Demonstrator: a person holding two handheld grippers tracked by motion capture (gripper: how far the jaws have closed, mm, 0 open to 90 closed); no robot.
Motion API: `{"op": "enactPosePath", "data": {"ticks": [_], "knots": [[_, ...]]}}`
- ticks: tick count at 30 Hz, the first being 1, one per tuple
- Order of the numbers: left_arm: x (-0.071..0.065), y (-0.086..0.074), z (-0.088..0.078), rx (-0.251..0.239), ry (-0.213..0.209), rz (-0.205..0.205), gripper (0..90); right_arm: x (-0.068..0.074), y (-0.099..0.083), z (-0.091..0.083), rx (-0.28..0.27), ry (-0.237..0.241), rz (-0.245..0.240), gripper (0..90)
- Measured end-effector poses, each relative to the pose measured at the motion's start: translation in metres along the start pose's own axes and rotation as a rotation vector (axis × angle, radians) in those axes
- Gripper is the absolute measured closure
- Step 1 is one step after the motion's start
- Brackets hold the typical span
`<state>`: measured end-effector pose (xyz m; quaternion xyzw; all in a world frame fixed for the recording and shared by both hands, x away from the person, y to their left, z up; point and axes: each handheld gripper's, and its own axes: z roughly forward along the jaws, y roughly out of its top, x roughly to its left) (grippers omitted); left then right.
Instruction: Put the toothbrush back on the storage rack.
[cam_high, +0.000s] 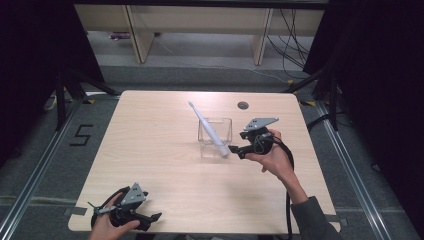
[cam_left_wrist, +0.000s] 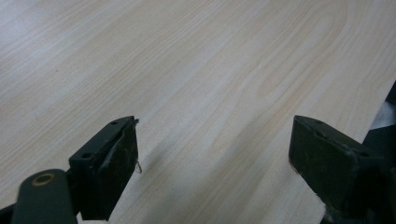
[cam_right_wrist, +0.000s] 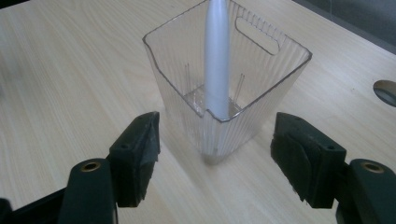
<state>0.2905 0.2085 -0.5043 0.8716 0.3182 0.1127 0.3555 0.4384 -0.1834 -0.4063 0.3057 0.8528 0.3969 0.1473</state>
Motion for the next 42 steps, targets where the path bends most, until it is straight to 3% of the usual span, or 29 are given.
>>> {"op": "enactPosePath", "data": {"ticks": [1, 5, 7, 12, 13, 14, 15, 19, 20, 21, 25, 31, 33, 42], "knots": [[-0.001, 0.000, 0.000, 0.001, 0.004, -0.004, 15.4, 0.000, -0.001, -0.002, 0.025, 0.015, 0.007, 33.1], [0.000, -0.001, 0.000, 0.003, 0.012, -0.003, 15.4, 0.000, -0.002, -0.002, 0.011, 0.010, -0.016, 33.0], [0.000, -0.001, 0.000, 0.003, 0.011, -0.003, 15.4, 0.002, -0.005, -0.004, 0.021, 0.005, 0.009, 32.9], [0.000, -0.001, 0.000, 0.008, 0.011, 0.005, 15.4, 0.003, -0.010, -0.003, 0.010, 0.002, 0.007, 32.8], [0.000, -0.001, 0.000, 0.005, 0.011, -0.005, 15.4, 0.001, -0.011, -0.004, 0.029, 0.012, -0.018, 32.8], [0.000, -0.001, 0.000, 0.006, 0.009, -0.004, 15.4, 0.003, -0.013, -0.001, 0.012, 0.008, 0.007, 32.8], [0.000, -0.001, 0.000, 0.005, 0.010, -0.004, 15.4, 0.003, -0.015, -0.003, 0.036, 0.011, 0.007, 32.8], [0.001, 0.000, 0.001, 0.008, 0.005, 0.009, 15.4, 0.004, -0.021, 0.000, 0.042, 0.009, 0.008, 32.7], [0.000, -0.001, 0.001, 0.007, 0.008, -0.005, 15.4, 0.005, -0.023, 0.000, 0.040, 0.004, 0.024, 32.6], [0.001, -0.001, 0.000, 0.007, 0.007, 0.003, 15.4, 0.006, -0.024, -0.002, 0.067, 0.009, 0.029, 32.6], [0.001, -0.001, 0.000, 0.007, 0.009, -0.002, 15.4, 0.004, -0.030, -0.002, 0.051, 0.012, 0.004, 32.6], [0.001, -0.001, 0.000, 0.012, 0.009, 0.003, 15.4, 0.004, -0.038, -0.006, 0.060, 0.013, 0.036, 32.6], [0.001, -0.001, 0.000, 0.008, 0.010, -0.005, 15.4, 0.004, -0.040, -0.004, 0.036, 0.006, 0.031, 32.6], [0.001, -0.001, 0.000, 0.011, 0.012, 0.000, 15.4, 0.007, -0.051, -0.009, 0.058, 0.011, 0.045, 32.5]]}}
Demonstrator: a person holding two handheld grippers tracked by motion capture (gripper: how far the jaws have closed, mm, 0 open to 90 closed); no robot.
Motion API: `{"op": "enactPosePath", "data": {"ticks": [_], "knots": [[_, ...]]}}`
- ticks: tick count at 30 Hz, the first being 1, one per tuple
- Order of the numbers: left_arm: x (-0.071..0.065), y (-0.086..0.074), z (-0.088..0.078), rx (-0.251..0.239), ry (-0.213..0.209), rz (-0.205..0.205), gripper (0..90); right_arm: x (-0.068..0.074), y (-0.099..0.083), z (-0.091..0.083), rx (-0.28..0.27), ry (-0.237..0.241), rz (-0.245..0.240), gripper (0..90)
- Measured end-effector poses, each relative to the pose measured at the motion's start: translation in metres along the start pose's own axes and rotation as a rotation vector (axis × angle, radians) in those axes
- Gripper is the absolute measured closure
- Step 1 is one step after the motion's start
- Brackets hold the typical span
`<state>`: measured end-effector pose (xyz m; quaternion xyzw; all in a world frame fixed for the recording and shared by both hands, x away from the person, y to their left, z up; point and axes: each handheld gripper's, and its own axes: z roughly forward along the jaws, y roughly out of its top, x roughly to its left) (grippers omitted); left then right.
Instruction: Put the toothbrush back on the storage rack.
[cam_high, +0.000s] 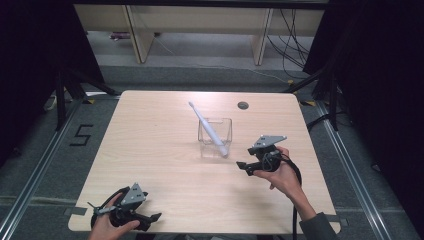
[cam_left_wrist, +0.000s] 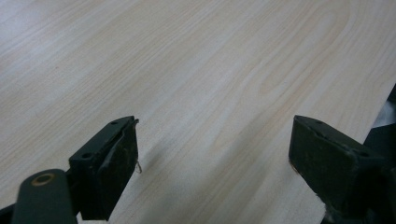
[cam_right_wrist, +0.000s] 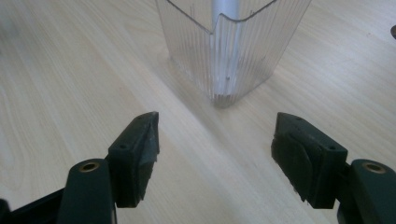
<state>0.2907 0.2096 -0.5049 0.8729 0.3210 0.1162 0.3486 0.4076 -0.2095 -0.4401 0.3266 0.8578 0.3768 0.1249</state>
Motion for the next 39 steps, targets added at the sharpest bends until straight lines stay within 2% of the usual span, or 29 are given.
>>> {"op": "enactPosePath", "data": {"ticks": [1, 4, 5, 7, 8, 9, 10, 11, 12, 13, 14, 15, 16, 17, 19, 22, 23, 24, 25, 26, 27, 28, 31, 32, 36, 37, 38, 39], "knots": [[0.000, 0.000, 0.001, -0.001, -0.003, -0.001, 15.4, 0.000, -0.003, 0.000, -0.006, -0.003, -0.013, 32.5], [-0.001, 0.000, 0.001, -0.004, -0.007, -0.005, 15.4, 0.001, -0.007, 0.001, -0.016, 0.000, -0.002, 32.4], [-0.001, 0.000, 0.001, 0.000, -0.002, 0.004, 15.4, 0.001, -0.009, 0.000, 0.009, -0.003, -0.004, 32.3], [0.000, 0.000, 0.000, 0.001, -0.001, 0.005, 15.4, 0.001, -0.011, 0.001, -0.009, -0.006, -0.002, 32.3], [0.000, 0.000, 0.000, -0.002, -0.001, 0.002, 15.4, 0.000, -0.011, -0.001, 0.007, 0.003, -0.021, 32.3], [0.000, 0.000, 0.000, -0.002, 0.001, 0.000, 15.4, 0.002, -0.013, 0.000, -0.010, -0.006, 0.002, 32.3], [0.000, 0.000, 0.000, -0.001, 0.002, -0.001, 15.4, 0.001, -0.013, -0.002, 0.007, 0.010, -0.010, 32.3], [0.000, 0.000, 0.000, 0.002, 0.001, 0.003, 15.4, 0.003, -0.015, -0.001, -0.007, -0.002, 0.009, 32.3], [0.000, 0.000, 0.000, 0.001, 0.000, 0.005, 15.4, 0.002, -0.016, -0.003, 0.005, -0.009, -0.003, 32.3], [0.000, 0.000, 0.001, 0.000, -0.001, 0.007, 15.4, 0.003, -0.017, -0.004, 0.009, -0.002, 0.010, 32.2], [0.000, 0.000, 0.001, 0.001, 0.000, 0.008, 15.4, 0.004, -0.019, -0.003, -0.006, -0.007, 0.013, 32.1], [0.000, 0.000, 0.000, 0.001, 0.002, 0.004, 15.4, 0.002, -0.021, -0.003, 0.006, 0.000, -0.008, 31.9], [0.000, 0.000, 0.000, 0.001, 0.002, 0.004, 15.4, 0.002, -0.021, -0.003, 0.006, 0.000, -0.008, 31.9], [0.000, 0.000, 0.000, 0.001, 0.003, 0.002, 15.4, 0.003, -0.023, -0.004, 0.009, 0.005, 0.011, 31.9], [0.000, 0.000, 0.000, -0.001, 0.002, -0.003, 15.4, 0.003, -0.025, -0.003, -0.005, 0.007, 0.007, 31.9], [0.000, 0.000, 0.000, 0.002, 0.000, 0.006, 15.4, 0.003, -0.028, -0.004, 0.011, 0.005, -0.001, 31.6], [-0.001, 0.000, 0.001, -0.002, 0.003, -0.005, 15.4, 0.005, -0.030, -0.003, -0.008, -0.002, 0.014, 31.4], [-0.001, 0.000, 0.000, -0.001, 0.002, 0.004, 15.4, 0.005, -0.031, -0.004, 0.012, 0.000, 0.014, 31.2], [0.000, 0.000, 0.000, -0.002, 0.002, 0.002, 15.4, 0.005, -0.032, -0.004, 0.012, 0.000, 0.007, 30.6], [0.000, 0.000, 0.000, -0.004, 0.005, 0.001, 15.4, 0.006, -0.033, -0.004, 0.014, 0.000, 0.020, 30.3], [0.000, 0.000, -0.001, -0.004, 0.005, 0.003, 15.4, 0.006, -0.034, -0.002, -0.009, 0.001, 0.016, 30.3], [0.000, 0.000, -0.001, -0.004, 0.005, 0.003, 15.4, 0.006, -0.034, -0.004, 0.017, 0.005, 0.015, 30.3], [-0.001, 0.000, 0.000, -0.001, 0.002, 0.002, 15.4, 0.006, -0.037, -0.004, -0.001, -0.007, 0.011, 29.3], [-0.001, 0.000, 0.000, -0.001, 0.004, -0.002, 15.4, 0.007, -0.039, -0.005, 0.017, -0.005, 0.043, 29.1], [0.000, 0.000, 0.000, -0.001, 0.001, 0.003, 15.4, 0.006, -0.044, -0.005, -0.001, -0.002, 0.021, 28.5], [0.000, 0.000, 0.000, -0.002, 0.002, 0.001, 15.4, 0.008, -0.046, -0.006, 0.006, -0.009, 0.063, 28.3], [0.000, -0.001, 0.000, -0.002, 0.003, -0.006, 15.4, 0.007, -0.046, -0.007, 0.006, -0.006, 0.049, 28.3], [0.000, 0.000, 0.000, 0.001, 0.003, -0.005, 15.4, 0.007, -0.049, -0.008, 0.000, -0.007, 0.066, 28.3]]}}
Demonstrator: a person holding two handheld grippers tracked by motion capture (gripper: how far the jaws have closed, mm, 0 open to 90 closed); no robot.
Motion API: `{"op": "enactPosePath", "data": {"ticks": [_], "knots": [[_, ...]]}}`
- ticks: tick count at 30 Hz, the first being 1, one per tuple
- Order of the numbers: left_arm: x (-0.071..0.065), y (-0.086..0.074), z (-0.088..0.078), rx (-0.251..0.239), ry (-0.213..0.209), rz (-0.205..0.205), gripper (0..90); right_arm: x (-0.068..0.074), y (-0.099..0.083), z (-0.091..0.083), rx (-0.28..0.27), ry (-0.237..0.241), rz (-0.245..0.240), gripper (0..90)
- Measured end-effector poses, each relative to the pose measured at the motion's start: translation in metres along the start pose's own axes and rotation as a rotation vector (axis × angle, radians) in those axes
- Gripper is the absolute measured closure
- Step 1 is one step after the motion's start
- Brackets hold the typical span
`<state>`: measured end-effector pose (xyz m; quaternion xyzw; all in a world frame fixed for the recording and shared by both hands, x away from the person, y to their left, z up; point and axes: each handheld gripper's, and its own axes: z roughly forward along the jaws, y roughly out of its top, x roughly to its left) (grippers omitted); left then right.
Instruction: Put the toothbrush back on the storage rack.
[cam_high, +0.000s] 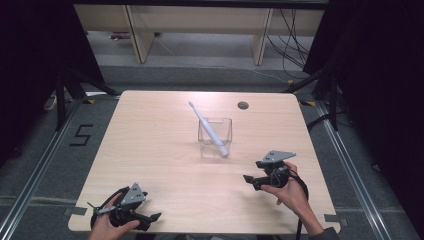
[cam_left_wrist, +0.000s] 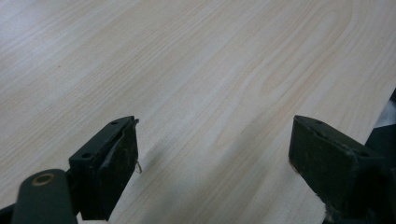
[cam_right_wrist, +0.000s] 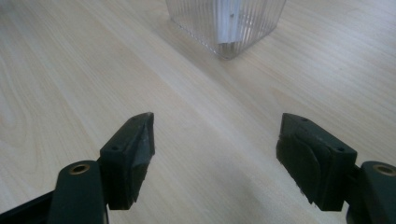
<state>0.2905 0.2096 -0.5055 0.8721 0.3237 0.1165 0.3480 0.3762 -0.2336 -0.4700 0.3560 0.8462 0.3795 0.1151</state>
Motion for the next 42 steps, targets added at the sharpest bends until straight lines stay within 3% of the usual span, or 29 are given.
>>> {"op": "enactPosePath", "data": {"ticks": [2, 3, 4, 5, 8, 11, 16, 22, 27, 29, 30, 32, 34, 35, 36, 37, 42], "knots": [[0.000, 0.000, 0.000, 0.001, 0.000, 0.010, 15.4, -0.003, -0.003, 0.000, -0.008, -0.017, -0.015, 28.1], [0.000, 0.001, 0.000, 0.000, 0.000, 0.012, 15.4, 0.000, -0.005, -0.001, 0.004, -0.014, 0.018, 28.1], [0.000, 0.001, 0.000, 0.000, 0.000, 0.013, 15.4, -0.002, -0.006, 0.000, -0.010, -0.016, -0.011, 28.1], [0.000, 0.001, 0.000, 0.001, 0.001, 0.011, 15.4, 0.001, -0.008, -0.002, 0.005, -0.009, 0.020, 28.1], [0.000, 0.000, 0.000, 0.001, 0.001, -0.002, 15.4, 0.000, -0.010, -0.004, -0.004, -0.010, -0.023, 27.7], [0.000, 0.000, 0.001, 0.000, -0.001, 0.010, 15.4, 0.003, -0.012, -0.007, -0.009, -0.013, -0.008, 27.6], [0.001, 0.000, 0.000, 0.010, 0.000, 0.017, 15.4, 0.004, -0.017, -0.010, -0.009, -0.011, -0.030, 27.6], [0.001, 0.001, 0.001, 0.017, 0.001, 0.027, 15.4, 0.004, -0.025, -0.014, 0.011, -0.017, 0.004, 27.2], [0.002, 0.001, 0.000, 0.014, 0.004, 0.017, 15.2, 0.004, -0.031, -0.018, -0.009, -0.008, 0.024, 22.4], [0.001, 0.001, 0.000, 0.008, 0.002, 0.012, 15.1, 0.001, -0.033, -0.018, -0.014, -0.018, -0.012, 18.5], [0.001, 0.001, 0.000, 0.008, 0.002, 0.016, 15.1, 0.004, -0.035, -0.018, -0.005, -0.019, 0.036, 17.1], [0.001, 0.001, 0.000, 0.015, 0.002, 0.025, 15.1, 0.002, -0.038, -0.019, 0.000, -0.025, 0.000, 16.2], [0.001, 0.001, 0.000, 0.015, 0.003, 0.024, 15.1, 0.006, -0.040, -0.020, 0.010, -0.013, 0.027, 16.1], [0.001, 0.001, 0.000, 0.013, 0.003, 0.021, 15.1, 0.003, -0.041, -0.019, 0.002, -0.012, -0.015, 16.0], [0.002, 0.001, 0.001, 0.014, 0.003, 0.018, 15.1, 0.003, -0.042, -0.020, -0.007, -0.020, -0.019, 16.0], [0.002, 0.001, 0.001, 0.014, 0.003, 0.019, 15.1, 0.005, -0.043, -0.020, -0.003, -0.017, 0.005, 16.0], [0.001, 0.001, 0.001, 0.016, 0.002, 0.023, 15.1, 0.006, -0.047, -0.022, -0.005, -0.023, -0.003, 16.1]]}}
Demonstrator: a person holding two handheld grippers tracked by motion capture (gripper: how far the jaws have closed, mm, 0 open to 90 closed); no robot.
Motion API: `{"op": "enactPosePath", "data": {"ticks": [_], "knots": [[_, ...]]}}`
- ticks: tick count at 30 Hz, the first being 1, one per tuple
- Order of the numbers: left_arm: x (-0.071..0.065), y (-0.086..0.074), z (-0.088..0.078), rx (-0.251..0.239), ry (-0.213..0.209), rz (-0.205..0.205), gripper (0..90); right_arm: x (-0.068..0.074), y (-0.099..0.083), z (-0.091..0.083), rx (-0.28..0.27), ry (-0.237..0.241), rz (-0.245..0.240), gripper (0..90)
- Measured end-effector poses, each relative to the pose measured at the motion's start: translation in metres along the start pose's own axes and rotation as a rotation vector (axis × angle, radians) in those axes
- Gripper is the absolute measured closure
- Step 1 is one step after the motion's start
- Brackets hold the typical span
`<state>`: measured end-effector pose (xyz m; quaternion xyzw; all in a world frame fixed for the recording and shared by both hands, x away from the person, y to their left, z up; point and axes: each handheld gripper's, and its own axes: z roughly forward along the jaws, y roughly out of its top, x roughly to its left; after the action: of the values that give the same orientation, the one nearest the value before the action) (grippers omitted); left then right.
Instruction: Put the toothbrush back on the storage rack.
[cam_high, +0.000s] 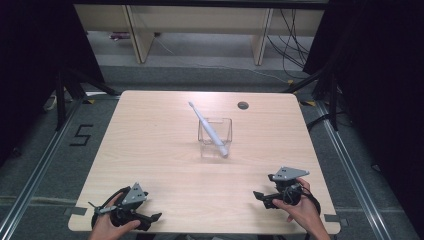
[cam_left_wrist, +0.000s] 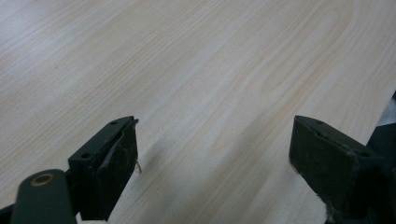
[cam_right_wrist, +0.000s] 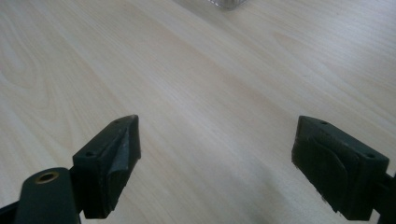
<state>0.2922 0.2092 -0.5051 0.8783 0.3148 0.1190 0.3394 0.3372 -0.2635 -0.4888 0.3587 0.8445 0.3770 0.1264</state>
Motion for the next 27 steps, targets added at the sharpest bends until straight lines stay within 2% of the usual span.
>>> {"op": "enactPosePath", "data": {"ticks": [2, 3, 6, 7, 10, 14, 16, 18, 21, 22, 27], "knots": [[0.000, -0.001, 0.000, 0.000, 0.001, 0.000, 15.1, 0.003, -0.002, -0.002, 0.004, 0.003, 0.024, 16.1], [0.001, -0.001, 0.000, 0.000, 0.002, -0.003, 15.1, 0.001, -0.003, -0.001, 0.002, 0.011, 0.006, 16.2], [0.000, -0.001, 0.000, 0.002, 0.000, 0.003, 15.1, 0.004, -0.006, -0.003, 0.015, 0.010, 0.024, 16.2], [0.000, -0.001, 0.001, -0.007, -0.003, -0.001, 15.1, 0.002, -0.006, -0.002, 0.017, 0.019, 0.005, 16.3], [0.000, 0.000, 0.000, 0.001, 0.001, 0.002, 15.1, 0.003, -0.009, -0.006, 0.030, -0.007, 0.001, 16.4], [0.001, -0.001, 0.000, 0.000, 0.002, -0.003, 15.1, 0.004, -0.012, -0.008, 0.030, -0.011, 0.013, 16.4], [0.001, -0.001, 0.000, 0.005, 0.001, 0.005, 15.2, 0.001, -0.012, -0.009, 0.032, -0.016, -0.008, 16.4], [-0.001, -0.001, 0.001, 0.003, 0.000, -0.005, 15.1, 0.001, -0.013, -0.010, 0.036, -0.018, -0.002, 16.4], [0.000, -0.001, 0.000, 0.004, 0.001, 0.004, 15.1, 0.002, -0.015, -0.011, 0.049, -0.018, 0.003, 16.8], [0.001, -0.001, 0.000, 0.004, 0.001, 0.002, 15.2, 0.000, -0.015, -0.011, 0.043, -0.017, -0.022, 16.7], [0.000, -0.001, 0.000, 0.004, 0.001, 0.002, 15.2, -0.001, -0.016, -0.012, 0.045, -0.028, -0.007, 16.5]]}}
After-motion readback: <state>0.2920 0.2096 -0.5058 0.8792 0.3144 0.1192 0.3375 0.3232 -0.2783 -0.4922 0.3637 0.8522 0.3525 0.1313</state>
